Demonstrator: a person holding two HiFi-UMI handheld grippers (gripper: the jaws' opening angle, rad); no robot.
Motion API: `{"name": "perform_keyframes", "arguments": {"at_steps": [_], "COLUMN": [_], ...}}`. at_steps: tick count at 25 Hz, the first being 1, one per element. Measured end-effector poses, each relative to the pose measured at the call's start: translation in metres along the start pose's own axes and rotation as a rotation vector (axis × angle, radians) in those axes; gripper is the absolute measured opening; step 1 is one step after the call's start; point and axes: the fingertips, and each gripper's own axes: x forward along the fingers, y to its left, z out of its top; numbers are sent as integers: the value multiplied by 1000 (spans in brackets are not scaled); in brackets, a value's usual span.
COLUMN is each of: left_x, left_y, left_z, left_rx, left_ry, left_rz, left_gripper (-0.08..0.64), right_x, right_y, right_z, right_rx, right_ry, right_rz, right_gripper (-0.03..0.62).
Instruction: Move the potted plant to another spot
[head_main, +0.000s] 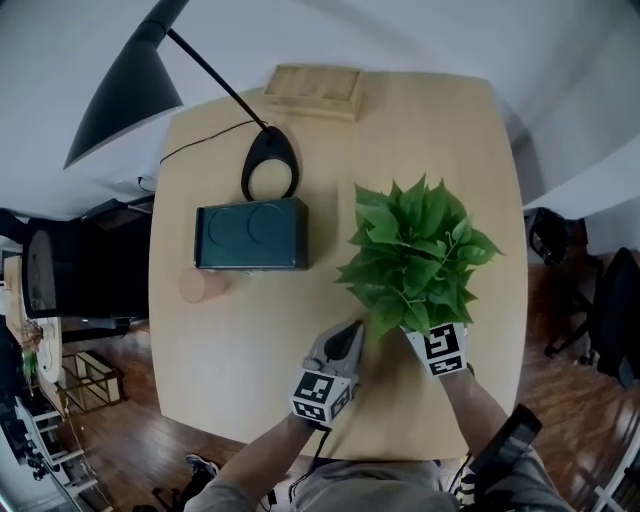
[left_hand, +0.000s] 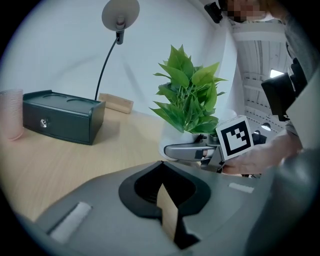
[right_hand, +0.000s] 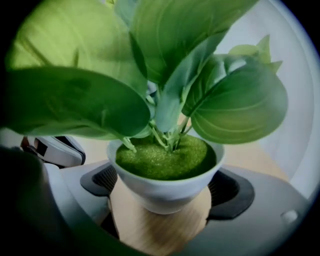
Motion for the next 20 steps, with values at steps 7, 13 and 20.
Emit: {"name": "perform_keyframes", "arguments": {"at_steps": [7, 13, 20], "left_x": [0, -5, -11], "left_y": [-1, -1, -2], "left_z": [3, -1, -3], "left_rx": [6, 9, 14], "left_ry": [-5, 1, 0], "left_rz": [9, 11, 14], "left_gripper": [-6, -6, -6], "right_x": [8, 8, 6], "right_y": [-4, -4, -7], "right_z": [8, 12, 5], "right_rx": [-19, -9, 20], "right_ry": [-45, -77, -107], "right_rz": [-6, 0, 12], "right_gripper": [554, 528, 521]}}
